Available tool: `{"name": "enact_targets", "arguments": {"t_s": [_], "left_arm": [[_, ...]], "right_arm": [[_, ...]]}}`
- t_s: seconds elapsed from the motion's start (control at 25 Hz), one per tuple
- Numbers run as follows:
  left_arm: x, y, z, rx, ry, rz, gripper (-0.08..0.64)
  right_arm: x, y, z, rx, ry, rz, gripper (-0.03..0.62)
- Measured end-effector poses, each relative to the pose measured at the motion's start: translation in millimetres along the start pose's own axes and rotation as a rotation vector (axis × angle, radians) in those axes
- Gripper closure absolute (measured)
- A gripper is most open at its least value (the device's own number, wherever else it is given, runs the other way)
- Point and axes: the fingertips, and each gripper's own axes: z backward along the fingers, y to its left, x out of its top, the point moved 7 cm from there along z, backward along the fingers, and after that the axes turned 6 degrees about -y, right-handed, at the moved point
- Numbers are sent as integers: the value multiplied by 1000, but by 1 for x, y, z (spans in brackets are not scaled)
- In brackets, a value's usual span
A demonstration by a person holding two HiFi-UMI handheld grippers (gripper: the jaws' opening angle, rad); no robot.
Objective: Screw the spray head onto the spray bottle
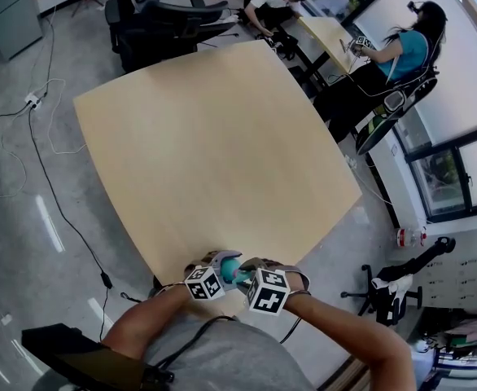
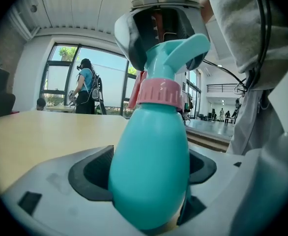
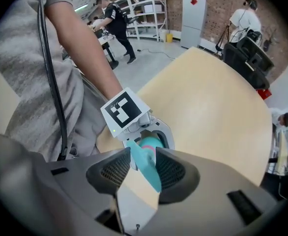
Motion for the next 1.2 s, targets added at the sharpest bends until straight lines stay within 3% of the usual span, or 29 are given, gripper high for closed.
{"name": "enact_targets", "arguments": {"t_s": [0.4,0.76,1.0,1.2], "left_arm": [[4,-6,8,-90,61,-47,160],[12,-5,64,-44,54,-61,155],[40,-6,132,63,16,-73,155],[97,9,187,219,-110,-72,156]], "right_arm": [[0,7,-8,-10,11,52,430],[11,15,1,1,-46,36,421],[11,21,35,-123,-194,-53,419],[4,21,84,-301,-422,-243,419]]}}
